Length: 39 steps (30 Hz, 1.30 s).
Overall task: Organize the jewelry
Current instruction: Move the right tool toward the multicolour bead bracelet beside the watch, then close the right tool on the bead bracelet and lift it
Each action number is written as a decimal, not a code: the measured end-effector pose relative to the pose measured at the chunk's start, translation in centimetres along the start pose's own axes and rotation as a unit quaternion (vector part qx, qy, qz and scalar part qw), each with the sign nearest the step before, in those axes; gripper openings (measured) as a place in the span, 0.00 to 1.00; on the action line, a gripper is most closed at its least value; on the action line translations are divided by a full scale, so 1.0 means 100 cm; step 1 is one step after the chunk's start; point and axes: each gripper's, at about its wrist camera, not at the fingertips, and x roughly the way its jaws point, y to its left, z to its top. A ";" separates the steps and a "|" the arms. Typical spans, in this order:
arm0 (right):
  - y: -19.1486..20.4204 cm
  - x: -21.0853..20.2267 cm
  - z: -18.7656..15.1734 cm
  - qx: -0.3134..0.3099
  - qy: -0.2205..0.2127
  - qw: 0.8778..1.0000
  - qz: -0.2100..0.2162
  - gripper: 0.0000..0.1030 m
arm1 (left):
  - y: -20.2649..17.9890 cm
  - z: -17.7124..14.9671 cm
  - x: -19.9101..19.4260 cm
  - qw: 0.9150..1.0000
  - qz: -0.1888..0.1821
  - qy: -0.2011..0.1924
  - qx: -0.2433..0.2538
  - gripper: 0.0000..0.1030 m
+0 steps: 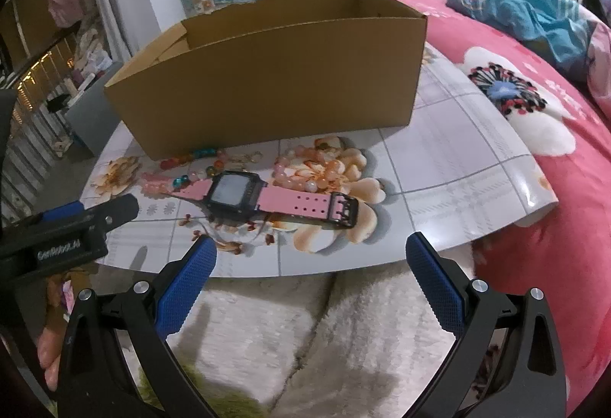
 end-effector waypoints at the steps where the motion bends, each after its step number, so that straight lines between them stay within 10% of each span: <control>1: 0.001 0.000 0.000 -0.002 -0.002 1.000 0.003 0.93 | 0.003 0.001 -0.001 1.000 -0.007 -0.007 -0.001 0.95; 8: 0.013 0.002 0.004 -0.026 -0.011 0.999 0.029 0.93 | 0.019 0.011 0.005 0.999 -0.027 -0.012 0.018 0.95; 18: 0.036 0.015 0.025 -0.041 -0.020 0.996 0.078 0.80 | 0.069 0.020 0.008 0.976 -0.202 -0.073 -0.043 0.95; 29: 0.054 0.058 0.055 -0.009 0.027 0.993 0.113 0.40 | 0.058 0.031 0.030 0.982 -0.161 -0.073 0.073 0.92; 39: 0.054 0.081 0.062 -0.002 0.079 0.993 0.090 0.22 | 0.051 0.042 0.055 0.980 -0.160 -0.037 0.117 0.48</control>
